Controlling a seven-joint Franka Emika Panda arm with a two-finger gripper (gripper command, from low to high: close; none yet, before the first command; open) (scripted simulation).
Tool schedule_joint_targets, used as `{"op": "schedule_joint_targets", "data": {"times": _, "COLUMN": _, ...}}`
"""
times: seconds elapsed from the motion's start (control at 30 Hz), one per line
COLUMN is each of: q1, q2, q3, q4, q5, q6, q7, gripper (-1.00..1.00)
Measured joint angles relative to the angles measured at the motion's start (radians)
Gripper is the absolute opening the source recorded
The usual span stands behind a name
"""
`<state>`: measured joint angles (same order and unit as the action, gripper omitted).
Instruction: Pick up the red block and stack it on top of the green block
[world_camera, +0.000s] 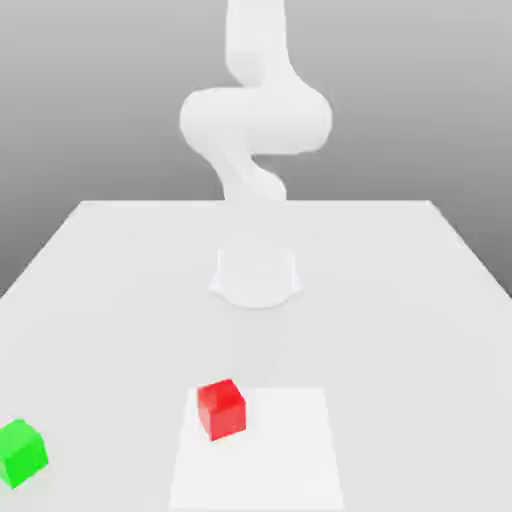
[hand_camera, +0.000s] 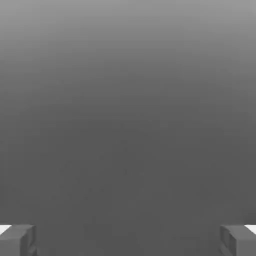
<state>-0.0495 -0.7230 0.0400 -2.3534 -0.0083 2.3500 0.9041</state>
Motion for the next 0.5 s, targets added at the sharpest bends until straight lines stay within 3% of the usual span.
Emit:
{"op": "schedule_joint_targets", "data": {"times": 0.27, "q1": -0.164, "q2": 0.293, "q3": 0.119, "q4": -0.19, "q5": -0.033, "q6": 0.182, "q7": 0.387, "gripper": 0.0}}
{"op": "schedule_joint_targets", "data": {"times": 0.5, "q1": -0.261, "q2": 0.556, "q3": 0.165, "q4": -0.359, "q5": -0.041, "q6": 0.347, "q7": 0.717, "gripper": 0.0}}
